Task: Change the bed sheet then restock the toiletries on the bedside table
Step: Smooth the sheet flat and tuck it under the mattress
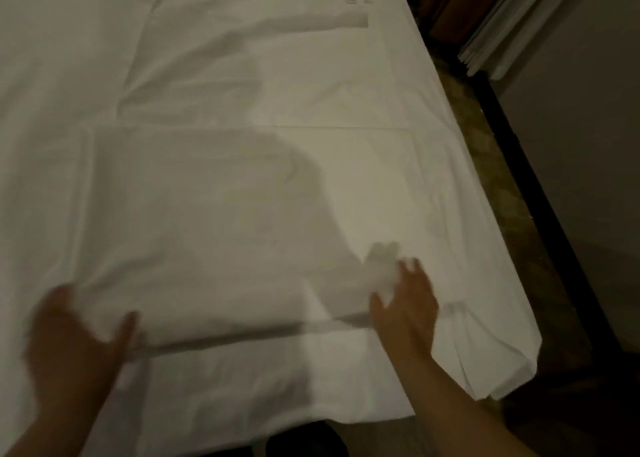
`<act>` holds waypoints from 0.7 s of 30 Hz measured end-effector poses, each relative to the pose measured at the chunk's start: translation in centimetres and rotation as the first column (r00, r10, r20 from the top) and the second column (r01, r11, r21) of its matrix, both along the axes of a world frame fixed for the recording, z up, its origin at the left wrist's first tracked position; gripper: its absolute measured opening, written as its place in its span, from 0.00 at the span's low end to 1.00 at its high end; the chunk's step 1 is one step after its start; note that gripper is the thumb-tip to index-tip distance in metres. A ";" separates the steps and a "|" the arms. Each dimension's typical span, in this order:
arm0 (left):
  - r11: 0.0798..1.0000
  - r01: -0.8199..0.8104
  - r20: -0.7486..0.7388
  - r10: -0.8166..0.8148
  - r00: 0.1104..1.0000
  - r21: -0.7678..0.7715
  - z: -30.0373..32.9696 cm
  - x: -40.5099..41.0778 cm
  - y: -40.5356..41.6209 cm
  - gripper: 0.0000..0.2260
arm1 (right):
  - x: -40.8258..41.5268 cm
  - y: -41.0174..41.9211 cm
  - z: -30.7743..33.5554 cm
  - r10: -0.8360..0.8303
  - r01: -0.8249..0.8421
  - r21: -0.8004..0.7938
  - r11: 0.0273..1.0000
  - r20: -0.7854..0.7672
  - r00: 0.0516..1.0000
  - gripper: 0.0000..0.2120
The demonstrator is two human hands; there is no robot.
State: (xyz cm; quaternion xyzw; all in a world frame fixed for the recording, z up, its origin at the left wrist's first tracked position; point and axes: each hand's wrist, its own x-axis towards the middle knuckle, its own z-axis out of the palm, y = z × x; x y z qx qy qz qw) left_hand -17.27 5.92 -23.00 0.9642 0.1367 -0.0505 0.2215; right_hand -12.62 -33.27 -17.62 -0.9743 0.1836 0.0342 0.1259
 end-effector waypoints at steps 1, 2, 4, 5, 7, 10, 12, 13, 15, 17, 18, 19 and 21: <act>0.998 0.005 0.011 -0.006 1.000 0.065 2.4 0.8 -2.0 0.33 | -0.4 0.6 -0.1 0.236 -0.240 -0.033 0.970 -0.097 0.967 0.33; 0.970 0.162 0.037 -0.171 0.985 0.179 3.3 0.6 -2.9 0.34 | -0.6 1.0 -0.2 0.392 -0.409 -0.051 0.911 -0.198 0.898 0.33; 0.823 0.438 -0.020 -0.463 0.886 0.363 2.3 -0.3 -2.6 0.34 | -0.8 1.0 -1.2 0.527 -0.583 -0.176 0.794 -0.279 0.803 0.37; 0.793 0.506 -0.099 -0.505 0.857 0.339 1.0 -0.3 -1.8 0.34 | -0.6 0.6 -1.6 0.522 -0.604 -0.229 0.763 -0.333 0.786 0.39; 0.777 0.478 -0.074 -0.494 0.866 0.409 0.2 -0.1 -0.6 0.32 | 0.1 -0.4 -1.6 0.487 -0.593 -0.298 0.748 -0.362 0.795 0.40; 0.742 0.433 -0.026 -0.491 0.871 0.512 0.2 1.1 0.4 0.27 | 2.2 -3.0 -0.7 0.483 -0.562 -0.414 0.716 -0.288 0.827 0.31; 0.743 0.470 -0.079 -0.496 0.865 0.476 -0.4 1.6 1.5 0.26 | 3.1 -4.3 0.4 0.544 -0.578 -0.471 0.666 -0.224 0.809 0.23; 0.752 0.487 -0.111 -0.494 0.863 0.444 -0.6 1.7 2.3 0.28 | 3.2 -4.8 0.6 0.586 -0.593 -0.471 0.653 -0.181 0.790 0.19; 0.794 0.477 -0.103 -0.476 0.873 0.377 -2.5 1.0 4.7 0.27 | 2.6 -4.9 1.4 0.624 -0.609 -0.445 0.656 -0.135 0.770 0.16; 0.775 0.505 -0.122 -0.499 0.858 0.380 -4.4 0.1 6.1 0.29 | 1.1 -5.1 1.1 0.640 -0.632 -0.440 0.639 -0.152 0.753 0.18; 0.786 0.519 -0.158 -0.496 0.854 0.336 -4.9 0.1 6.0 0.35 | 0.5 -5.2 0.8 0.632 -0.649 -0.420 0.635 -0.200 0.748 0.16; 0.803 0.526 -0.191 -0.490 0.850 0.279 -4.7 0.3 5.8 0.43 | -0.1 -5.2 0.4 0.589 -0.651 -0.371 0.662 -0.279 0.758 0.18; 0.819 0.526 -0.306 -0.452 0.838 0.231 -3.2 1.3 5.1 0.47 | 0.1 -5.4 -0.1 0.537 -0.618 -0.356 0.701 -0.305 0.786 0.30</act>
